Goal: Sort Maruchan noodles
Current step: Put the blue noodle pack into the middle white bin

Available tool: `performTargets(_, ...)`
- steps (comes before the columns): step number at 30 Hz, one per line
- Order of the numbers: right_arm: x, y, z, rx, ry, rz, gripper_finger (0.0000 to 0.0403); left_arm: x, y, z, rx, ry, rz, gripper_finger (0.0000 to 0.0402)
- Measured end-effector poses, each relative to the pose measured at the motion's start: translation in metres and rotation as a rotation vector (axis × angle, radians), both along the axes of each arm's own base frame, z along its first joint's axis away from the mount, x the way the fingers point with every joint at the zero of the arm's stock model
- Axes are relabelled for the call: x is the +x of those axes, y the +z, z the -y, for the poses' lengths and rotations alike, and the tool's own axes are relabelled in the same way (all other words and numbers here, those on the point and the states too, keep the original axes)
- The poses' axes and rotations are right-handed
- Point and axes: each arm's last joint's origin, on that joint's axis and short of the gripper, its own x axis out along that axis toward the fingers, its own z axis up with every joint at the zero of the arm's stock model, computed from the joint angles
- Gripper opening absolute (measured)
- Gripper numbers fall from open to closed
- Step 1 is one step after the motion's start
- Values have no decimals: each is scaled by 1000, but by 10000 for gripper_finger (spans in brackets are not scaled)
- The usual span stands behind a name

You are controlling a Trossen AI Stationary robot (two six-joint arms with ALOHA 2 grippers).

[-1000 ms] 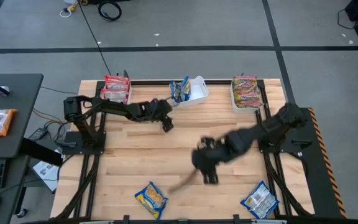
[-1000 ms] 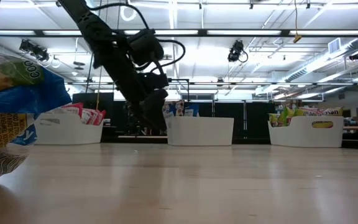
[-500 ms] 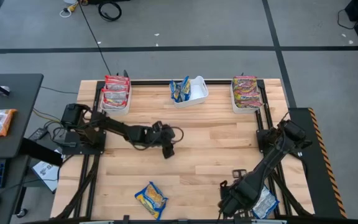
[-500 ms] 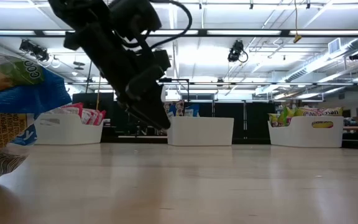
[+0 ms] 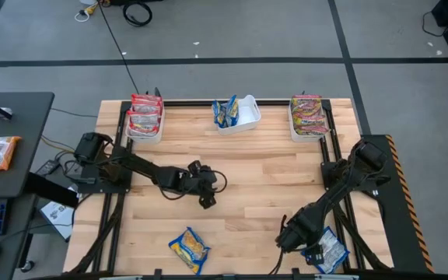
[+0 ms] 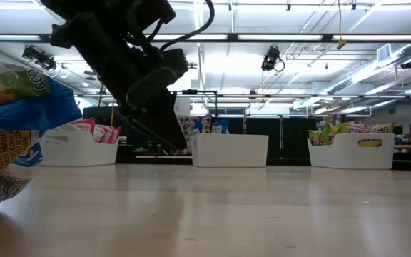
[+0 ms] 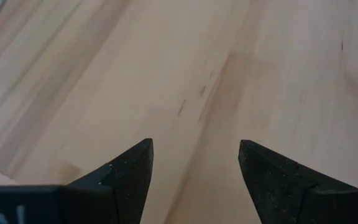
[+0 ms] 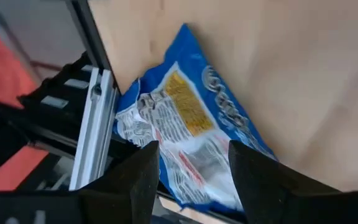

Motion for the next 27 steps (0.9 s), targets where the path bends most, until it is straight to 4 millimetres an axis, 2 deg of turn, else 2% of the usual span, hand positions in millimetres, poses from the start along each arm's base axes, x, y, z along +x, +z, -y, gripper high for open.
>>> performTargets(5,-7,-19,5,74,31,3,197,-1,-1,0,10,4,-11,243)
performTargets(13,-14,-27,12,73,63,-11,197,1,-1,-9,10,34,-9,243)
performTargets(16,-9,-23,13,46,32,-19,197,1,-1,-13,10,44,-9,243)
performTargets(22,0,-2,11,-60,22,-14,199,3,0,-21,9,69,-8,243)
performTargets(27,-17,9,-9,-10,-3,-180,199,3,0,-22,11,71,-9,243)
